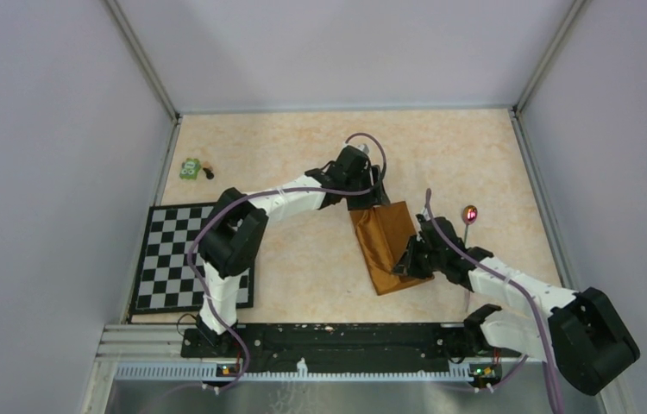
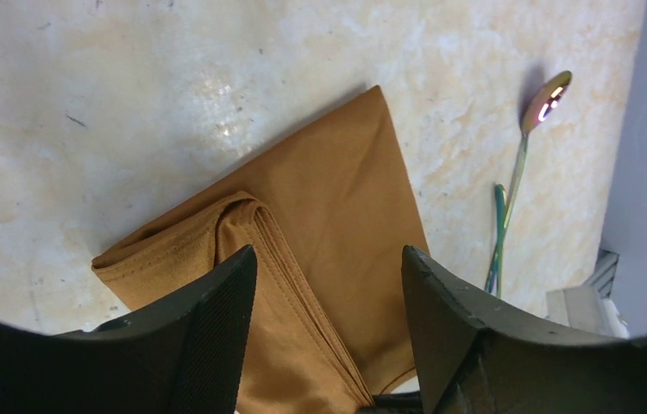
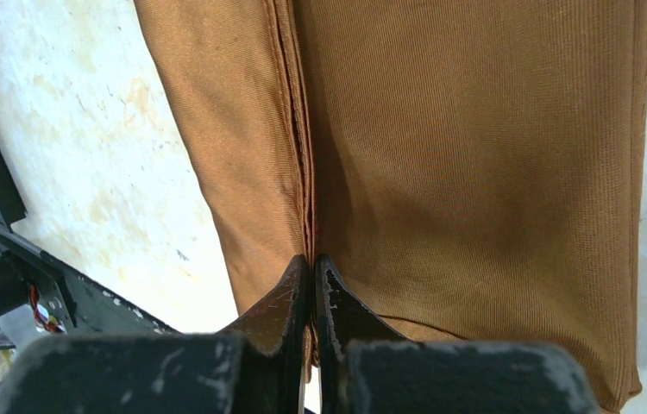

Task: Fold the napkin into a case and place the utensils inside
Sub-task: Fold the lower triangle-folded napkin at the center of the board, then smooth out the 2/3-rectangle-folded napkin at the center of the board.

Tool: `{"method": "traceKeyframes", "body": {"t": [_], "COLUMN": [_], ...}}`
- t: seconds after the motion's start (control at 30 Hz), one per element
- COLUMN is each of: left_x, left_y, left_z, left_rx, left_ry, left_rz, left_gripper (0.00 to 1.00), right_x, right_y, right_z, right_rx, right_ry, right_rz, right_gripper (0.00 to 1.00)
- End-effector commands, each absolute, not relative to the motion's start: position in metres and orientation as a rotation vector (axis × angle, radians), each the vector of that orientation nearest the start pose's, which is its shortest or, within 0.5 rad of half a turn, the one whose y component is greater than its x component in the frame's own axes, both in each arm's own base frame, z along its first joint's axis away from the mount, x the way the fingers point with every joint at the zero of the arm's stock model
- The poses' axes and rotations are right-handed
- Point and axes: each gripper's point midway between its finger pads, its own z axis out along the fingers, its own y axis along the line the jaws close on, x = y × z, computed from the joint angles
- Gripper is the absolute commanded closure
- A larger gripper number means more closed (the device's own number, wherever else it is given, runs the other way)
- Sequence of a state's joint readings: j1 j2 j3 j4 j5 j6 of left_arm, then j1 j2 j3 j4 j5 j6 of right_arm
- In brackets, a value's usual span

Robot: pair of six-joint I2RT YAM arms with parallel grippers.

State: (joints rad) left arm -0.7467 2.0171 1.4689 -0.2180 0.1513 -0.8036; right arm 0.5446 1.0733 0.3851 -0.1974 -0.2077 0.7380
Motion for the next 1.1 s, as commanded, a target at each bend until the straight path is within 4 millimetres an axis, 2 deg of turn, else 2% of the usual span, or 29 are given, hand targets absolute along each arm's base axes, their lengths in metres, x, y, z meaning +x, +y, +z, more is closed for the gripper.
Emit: {"method": "traceKeyframes", "body": {"t": [0.0, 0.13, 0.27, 0.43, 0.8, 1.07], "left_x": [0.348, 0.351, 0.35, 0.351, 0.358, 0.359], "left_y": [-0.404, -0.397, -0.395, -0.395, -0.396, -0.4], "left_z": [0.128, 0.123, 0.105, 0.092, 0.07, 0.045], "left_rx": [0.08, 0.083, 0.095, 0.101, 0.101, 0.117], "left_ry": [2.424, 2.434, 2.491, 2.515, 2.55, 2.598], "left_rz": [-0.985, -0.956, -0.953, -0.954, -0.941, -0.945], "left_gripper": [0.33, 0.39, 0.58, 0.71, 0.86, 0.91], "right_x": [0.184, 0.183, 0.182, 0.181, 0.178, 0.175], "right_y": [0.187, 0.185, 0.181, 0.175, 0.173, 0.174], "right_z": [0.041, 0.036, 0.031, 0.029, 0.026, 0.026], "right_rx": [0.21, 0.232, 0.228, 0.25, 0.267, 0.262], "right_ry": [2.551, 2.543, 2.566, 2.561, 2.564, 2.559], "right_rz": [0.84, 0.838, 0.799, 0.764, 0.762, 0.782], "right_gripper": [1.0, 1.0, 1.0, 1.0, 1.0, 1.0]}}
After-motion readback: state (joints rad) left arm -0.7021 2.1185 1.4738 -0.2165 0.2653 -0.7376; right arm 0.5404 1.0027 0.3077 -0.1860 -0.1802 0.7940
